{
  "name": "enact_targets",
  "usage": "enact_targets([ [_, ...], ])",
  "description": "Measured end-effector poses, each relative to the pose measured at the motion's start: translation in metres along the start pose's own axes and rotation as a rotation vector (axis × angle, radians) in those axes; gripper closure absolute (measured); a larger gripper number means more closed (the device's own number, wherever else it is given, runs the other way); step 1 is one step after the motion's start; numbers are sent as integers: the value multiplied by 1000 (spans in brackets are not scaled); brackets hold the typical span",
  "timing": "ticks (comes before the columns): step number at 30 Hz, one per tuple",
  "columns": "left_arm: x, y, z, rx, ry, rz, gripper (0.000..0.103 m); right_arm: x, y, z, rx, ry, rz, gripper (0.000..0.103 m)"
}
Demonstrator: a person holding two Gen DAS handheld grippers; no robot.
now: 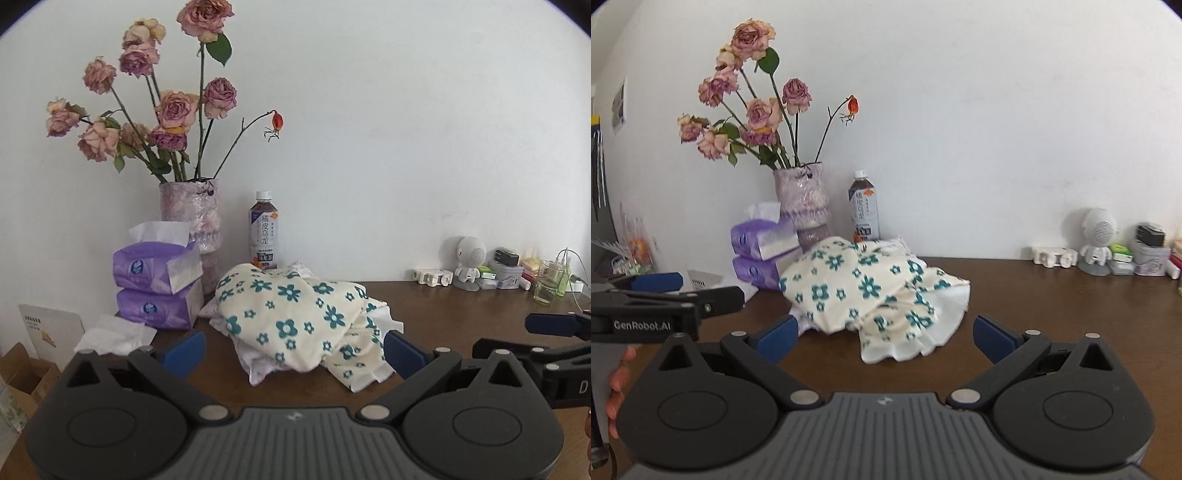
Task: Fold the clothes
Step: 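Reach both grippers to the floral shirt and pinch its edge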
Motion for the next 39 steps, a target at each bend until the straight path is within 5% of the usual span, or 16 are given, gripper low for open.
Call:
enact_targets([
  [18,189,5,-45,100,-76,-78,0,181,74,-46,25,-130,106,1],
  [23,242,20,-43,149,-169,-64,2,225,92,-41,106,-182,90,8],
  [26,270,20,-32,132,-246,-60,2,246,102,-33,165,-202,87,25],
  [29,283,17,-24,95,-296,-18,15,259,106,-29,230,-215,48,45],
  [31,281,17,-23,102,-290,18,36,257,104,-31,263,-194,2,78],
  [33,272,20,-26,144,-264,36,57,250,101,-38,271,-162,-17,93],
  [36,255,27,-35,186,-235,54,88,235,91,-56,243,-108,-47,97],
  [39,231,30,-54,171,-182,76,94,213,78,-78,230,-46,-59,98],
])
Point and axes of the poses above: each gripper's, at about its wrist camera, not at the fingertips, and x roughly the way its jaws point, y to its right, z to its underside, the point moved 4 cm from there along x, roughly the way its jaws point, and after that the axes turned 13 degrees about -z, right-handed, at the moved point
